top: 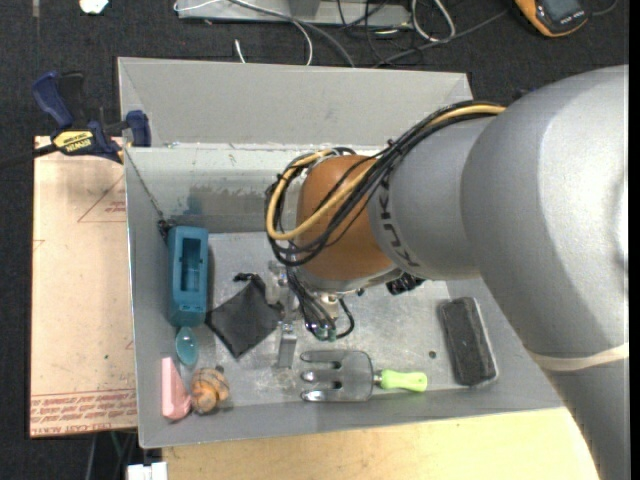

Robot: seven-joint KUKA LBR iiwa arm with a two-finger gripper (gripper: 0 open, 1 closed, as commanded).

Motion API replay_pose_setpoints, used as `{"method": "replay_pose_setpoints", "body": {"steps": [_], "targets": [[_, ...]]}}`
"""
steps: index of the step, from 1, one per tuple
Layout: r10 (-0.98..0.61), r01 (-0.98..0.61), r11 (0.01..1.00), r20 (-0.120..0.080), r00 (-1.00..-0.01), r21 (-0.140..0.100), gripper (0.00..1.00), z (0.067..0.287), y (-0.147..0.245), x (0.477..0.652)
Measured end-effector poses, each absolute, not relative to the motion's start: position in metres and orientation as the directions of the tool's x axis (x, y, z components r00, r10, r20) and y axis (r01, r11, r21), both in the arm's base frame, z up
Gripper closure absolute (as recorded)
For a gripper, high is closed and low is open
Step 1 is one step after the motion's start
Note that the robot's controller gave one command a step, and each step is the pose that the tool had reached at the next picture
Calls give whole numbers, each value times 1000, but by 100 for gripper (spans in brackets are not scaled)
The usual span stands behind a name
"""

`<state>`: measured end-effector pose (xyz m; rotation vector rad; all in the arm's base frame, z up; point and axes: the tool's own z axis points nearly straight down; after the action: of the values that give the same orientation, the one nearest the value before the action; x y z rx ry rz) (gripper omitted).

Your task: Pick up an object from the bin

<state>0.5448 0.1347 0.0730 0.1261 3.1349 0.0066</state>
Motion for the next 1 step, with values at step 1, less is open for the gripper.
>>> {"method": "replay_pose_setpoints", "body": {"steps": [1], "targets": [[-117, -117, 993, -18, -993, 5, 100, 71, 129, 574]]}}
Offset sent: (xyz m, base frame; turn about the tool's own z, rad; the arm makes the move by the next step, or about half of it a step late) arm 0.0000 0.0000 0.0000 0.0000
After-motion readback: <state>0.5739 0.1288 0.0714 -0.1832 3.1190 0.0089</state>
